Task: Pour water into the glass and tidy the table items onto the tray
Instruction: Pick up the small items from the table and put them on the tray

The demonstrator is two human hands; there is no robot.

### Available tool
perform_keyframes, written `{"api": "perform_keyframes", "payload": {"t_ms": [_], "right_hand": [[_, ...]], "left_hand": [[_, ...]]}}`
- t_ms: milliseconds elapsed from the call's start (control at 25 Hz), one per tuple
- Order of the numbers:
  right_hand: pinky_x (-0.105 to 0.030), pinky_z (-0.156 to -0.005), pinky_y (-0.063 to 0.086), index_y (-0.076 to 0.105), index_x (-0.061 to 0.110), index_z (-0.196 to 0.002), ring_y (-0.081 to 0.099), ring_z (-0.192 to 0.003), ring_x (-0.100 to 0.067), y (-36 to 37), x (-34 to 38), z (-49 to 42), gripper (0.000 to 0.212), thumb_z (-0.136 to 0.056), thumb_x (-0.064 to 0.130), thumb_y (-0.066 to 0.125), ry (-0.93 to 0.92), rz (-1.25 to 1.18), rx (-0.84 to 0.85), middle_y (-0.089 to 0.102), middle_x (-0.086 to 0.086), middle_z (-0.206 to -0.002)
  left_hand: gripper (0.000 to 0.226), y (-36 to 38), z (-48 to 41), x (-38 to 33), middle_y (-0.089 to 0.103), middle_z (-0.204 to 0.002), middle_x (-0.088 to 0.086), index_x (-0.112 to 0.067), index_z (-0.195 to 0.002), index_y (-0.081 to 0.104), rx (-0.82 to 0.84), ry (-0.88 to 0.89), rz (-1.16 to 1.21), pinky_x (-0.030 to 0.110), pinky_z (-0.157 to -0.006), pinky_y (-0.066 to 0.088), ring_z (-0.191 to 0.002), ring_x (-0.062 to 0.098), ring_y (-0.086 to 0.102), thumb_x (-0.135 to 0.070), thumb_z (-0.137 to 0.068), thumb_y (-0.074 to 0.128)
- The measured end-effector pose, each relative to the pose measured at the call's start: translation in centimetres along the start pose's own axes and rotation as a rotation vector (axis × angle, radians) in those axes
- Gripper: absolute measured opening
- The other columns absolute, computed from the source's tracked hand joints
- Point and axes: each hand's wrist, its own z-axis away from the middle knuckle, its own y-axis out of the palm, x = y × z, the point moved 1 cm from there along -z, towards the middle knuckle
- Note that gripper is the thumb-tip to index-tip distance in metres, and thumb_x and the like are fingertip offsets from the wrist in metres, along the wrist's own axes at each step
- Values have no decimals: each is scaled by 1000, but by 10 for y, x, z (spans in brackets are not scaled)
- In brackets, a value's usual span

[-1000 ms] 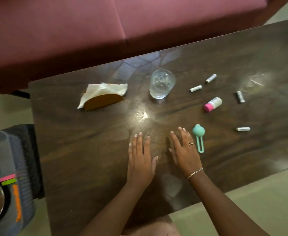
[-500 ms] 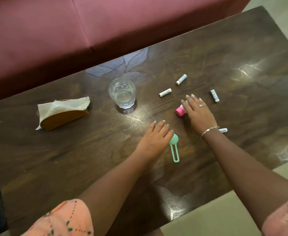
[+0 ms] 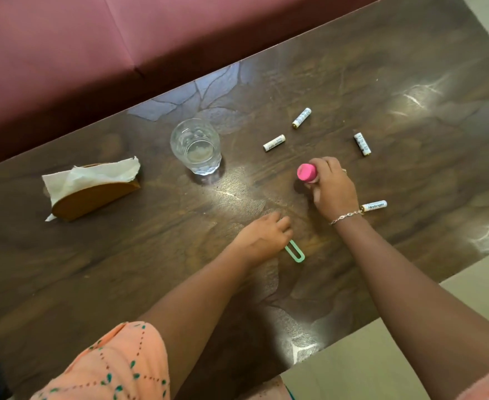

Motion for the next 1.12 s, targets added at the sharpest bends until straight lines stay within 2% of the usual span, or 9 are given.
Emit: {"api": "perform_keyframes", "payload": {"t_ms": [80, 200, 280, 400, 600, 720, 800, 960, 1120], "right_hand": [[-41, -84, 39, 56, 2, -108, 54, -98, -40, 3, 16, 19, 32, -77, 6, 58, -21, -71, -70, 58, -19, -109], [-31, -85, 33, 58, 1, -104, 57, -94, -39, 16, 55, 53, 32, -73, 11, 58, -42, -163, -108, 64, -18, -102], [-29, -84, 34, 59, 3, -103, 58, -93, -37, 27, 91, 79, 30, -74, 12, 60, -48, -219, -105, 65, -16, -101], [-24, -84, 33, 59, 2, -102, 59, -90, -35, 42, 151, 111, 30, -73, 7, 63, -116, -286, -109, 65, -16, -99], [-19, -82, 33, 59, 1, -101, 50, -90, -18, 73, 271, 156, 33, -69, 3, 63, -205, -400, -49, 66, -15, -98], [-15, -80, 30, 59, 1, -101, 47, -91, -14, 90, 327, 175, 34, -68, 6, 63, -236, -436, 8, 65, -14, -98], [-14, -81, 30, 59, 2, -103, 48, -92, -13, 102, 363, 185, 34, -70, 9, 63, -259, -454, 53, 65, -12, -100], [-12, -79, 31, 58, 4, -105, 49, -92, -11, 124, 417, 200, 34, -72, 11, 63, -306, -497, 113, 64, -8, -100], [-14, -80, 34, 57, 7, -107, 52, -93, -10, 136, 448, 209, 34, -74, 8, 65, -308, -536, 149, 57, 2, -102]], "left_hand": [[25, -9, 26, 0, 67, -89, 8, -9, -84, 68, -89, -167, 105, 27, -53, 56, -81, 24, 64, -9, -62, 78], [28, -21, 99, 5, 67, -105, 13, -7, -99, 68, -180, -441, 138, 27, -58, 58, -96, 27, 65, -9, -75, 53], [32, -24, 160, 9, 68, -106, 15, -6, -101, 67, -216, -561, 136, 32, -56, 59, -97, 30, 66, -3, -69, 67], [52, -30, 248, 15, 67, -107, 16, -4, -104, 66, -175, -711, 170, 34, -58, 60, -98, 32, 65, 2, -55, 84], [54, -55, 392, 23, 64, -110, 21, 0, -107, 64, -225, -943, 140, 39, -66, 60, -106, 31, 56, 7, -57, 82], [50, -65, 459, 27, 64, -108, 23, 3, -106, 64, -278, -1097, 98, 42, -68, 58, -100, 35, 61, 9, -59, 80], [49, -70, 501, 31, 64, -106, 23, 2, -105, 64, -286, -1225, 66, 39, -66, 57, -99, 32, 58, 10, -59, 79], [47, -69, 551, 51, 65, -90, 19, -3, -85, 63, -79, -1425, 31, 30, -42, 51, -80, 34, 63, 12, -43, 80], [32, -68, 560, 85, 64, -69, 12, -6, -66, 66, 146, -1536, 22, 24, -40, 46, -63, 27, 62, 5, -40, 81]]}}
